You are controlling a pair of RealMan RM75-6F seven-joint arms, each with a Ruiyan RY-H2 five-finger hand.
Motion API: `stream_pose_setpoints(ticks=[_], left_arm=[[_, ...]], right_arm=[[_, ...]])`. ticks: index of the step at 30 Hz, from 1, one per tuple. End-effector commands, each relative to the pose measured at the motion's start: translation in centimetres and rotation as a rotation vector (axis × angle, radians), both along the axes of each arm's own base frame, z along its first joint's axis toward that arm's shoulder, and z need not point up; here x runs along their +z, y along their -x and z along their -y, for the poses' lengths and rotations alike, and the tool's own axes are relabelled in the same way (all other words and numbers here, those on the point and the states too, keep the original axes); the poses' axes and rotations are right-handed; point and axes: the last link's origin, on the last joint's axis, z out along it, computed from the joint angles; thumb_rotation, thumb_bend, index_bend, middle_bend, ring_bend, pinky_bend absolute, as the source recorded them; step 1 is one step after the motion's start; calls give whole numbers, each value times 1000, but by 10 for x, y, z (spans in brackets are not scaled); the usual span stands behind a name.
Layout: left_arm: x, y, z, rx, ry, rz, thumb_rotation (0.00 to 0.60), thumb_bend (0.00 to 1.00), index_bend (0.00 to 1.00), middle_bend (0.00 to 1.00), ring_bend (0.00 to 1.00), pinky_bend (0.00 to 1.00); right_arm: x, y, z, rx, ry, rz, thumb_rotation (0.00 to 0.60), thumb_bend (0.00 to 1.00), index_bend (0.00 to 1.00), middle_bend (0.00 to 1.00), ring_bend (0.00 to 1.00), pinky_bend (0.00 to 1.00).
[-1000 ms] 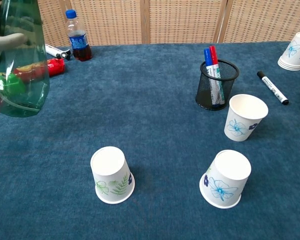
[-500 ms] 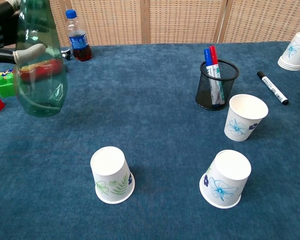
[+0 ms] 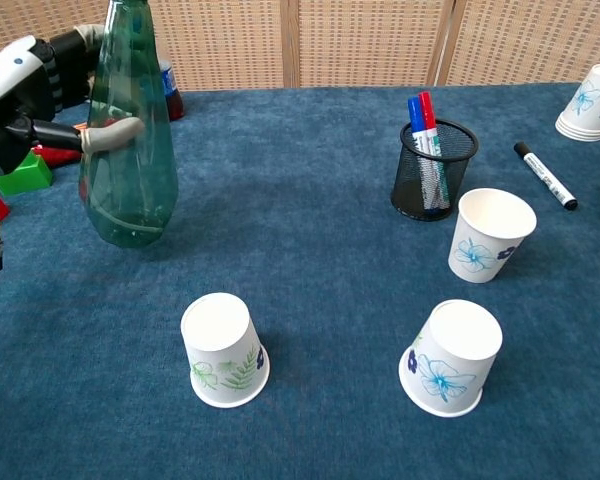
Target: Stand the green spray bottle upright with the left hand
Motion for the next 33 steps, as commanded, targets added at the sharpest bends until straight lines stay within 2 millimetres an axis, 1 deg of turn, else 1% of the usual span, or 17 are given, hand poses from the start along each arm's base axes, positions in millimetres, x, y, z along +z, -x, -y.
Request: stream_pose_setpoints(ticks=[1,5,13,14,18,24,27,30,33], left_arm=[[-7,1,4,-7,17,11,600,329,349,283,193,367],[-10,5,7,7,24,25,600,329,347,283,193,352],[-11,11,10,11,26,31,600,330,339,279,184,327],[-11,12,11,8,23,26,600,330,338,279,182,314],[-12,19,18,9,23,16,600,331,337,276,178,330],[-12,26,27,3,18,1,597,331,334,269,169,296],[-11,29,29,7,14,2,572,331,328,266,164,280],[-9,31,31,11,8,8,545,331,317,260,156,299],[-7,33,34,14,2,10,527,330,301,248,143,251]], right_arm=[[0,0,0,-1,1,0,600,388,246,265,65,180],[1,-1,0,2,3,-2,600,388,246,264,65,180],[1,-3,1,6,3,-2,600,387,246,268,64,180],[1,-3,1,6,3,-2,600,388,246,267,64,180],[1,-4,0,7,6,-1,600,388,246,268,65,180],[2,-4,0,12,9,4,600,389,246,267,64,180],[3,-4,-1,11,10,5,600,388,246,267,64,180],[3,-5,-1,14,11,7,600,388,246,268,65,180],[3,-5,-1,17,11,9,600,387,246,267,65,180]])
